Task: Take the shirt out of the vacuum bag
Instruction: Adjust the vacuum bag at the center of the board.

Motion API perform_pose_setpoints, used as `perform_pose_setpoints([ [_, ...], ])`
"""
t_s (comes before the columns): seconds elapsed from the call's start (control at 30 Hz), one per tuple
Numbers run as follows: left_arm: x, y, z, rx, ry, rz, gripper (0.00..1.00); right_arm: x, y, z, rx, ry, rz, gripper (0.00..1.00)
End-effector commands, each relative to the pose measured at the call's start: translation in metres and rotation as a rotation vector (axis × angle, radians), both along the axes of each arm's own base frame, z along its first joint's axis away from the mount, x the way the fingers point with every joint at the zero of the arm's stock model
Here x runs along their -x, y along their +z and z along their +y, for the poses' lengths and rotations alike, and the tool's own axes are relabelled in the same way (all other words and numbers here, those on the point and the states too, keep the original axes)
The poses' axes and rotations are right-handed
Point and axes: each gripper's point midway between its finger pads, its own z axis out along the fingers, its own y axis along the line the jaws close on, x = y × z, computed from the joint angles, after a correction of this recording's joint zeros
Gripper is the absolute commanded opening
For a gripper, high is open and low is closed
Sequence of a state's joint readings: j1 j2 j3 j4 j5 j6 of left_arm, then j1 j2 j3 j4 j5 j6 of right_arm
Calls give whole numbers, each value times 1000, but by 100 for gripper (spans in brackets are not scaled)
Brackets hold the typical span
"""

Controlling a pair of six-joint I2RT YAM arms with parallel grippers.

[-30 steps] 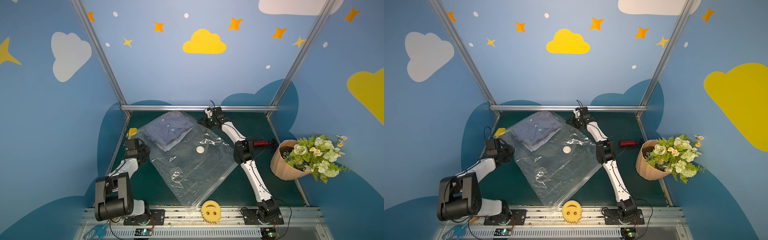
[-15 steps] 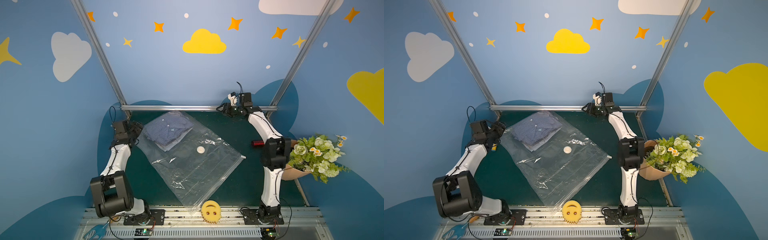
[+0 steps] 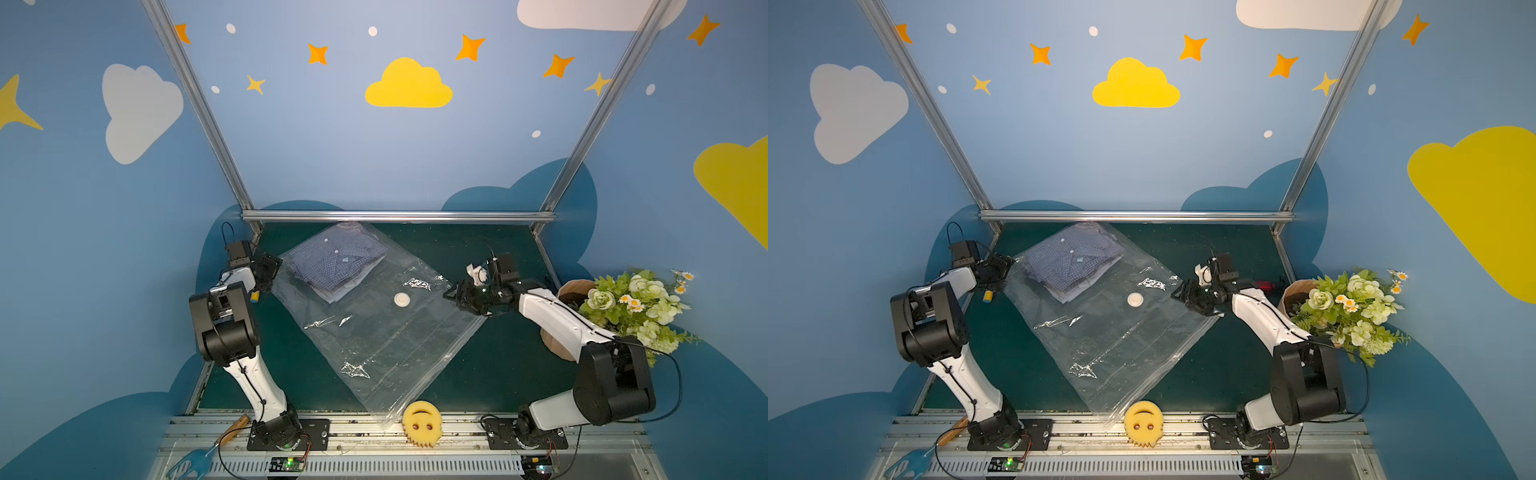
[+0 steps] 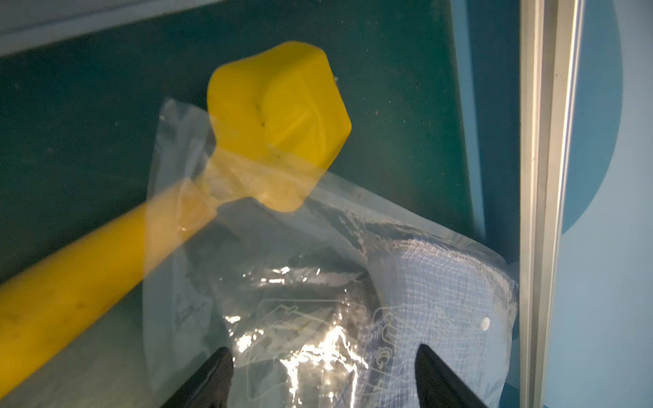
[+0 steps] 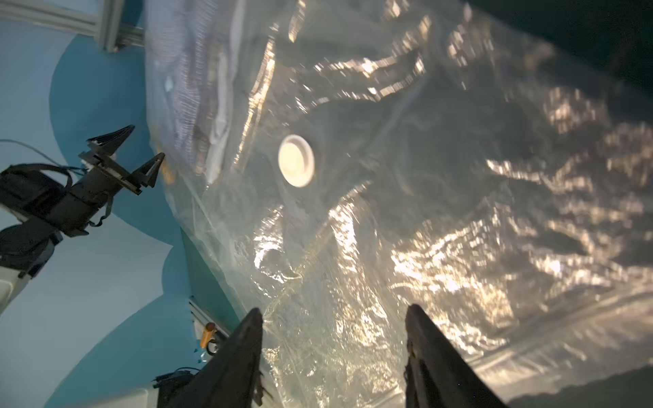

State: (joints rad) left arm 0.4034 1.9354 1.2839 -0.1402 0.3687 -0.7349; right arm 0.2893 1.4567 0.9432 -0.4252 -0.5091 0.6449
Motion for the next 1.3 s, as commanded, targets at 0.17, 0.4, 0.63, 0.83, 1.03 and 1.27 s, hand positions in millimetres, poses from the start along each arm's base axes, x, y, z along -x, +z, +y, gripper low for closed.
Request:
perform_pose_setpoints([
  [0.17,28,18,2,-21,-1,13,82,25,-36,3,-45,-28,133,64],
  [0.4,69,18,10,-46,25,41,83,29,-40,-7,-11,-35,169,64],
  [0.63,68,-2,5,-2,-4,47,83,48,-50,-37,55,-113,241,67],
  [0.83,46,-16,-5,13,-40,48,81,55,-56,-64,53,-227,269,73],
  [1.03,31,-28,-14,8,-68,53,77,51,-68,-69,49,-251,290,74],
  [1.27,23,-32,-13,18,-54,27,54,51,-92,-67,22,-284,303,71],
])
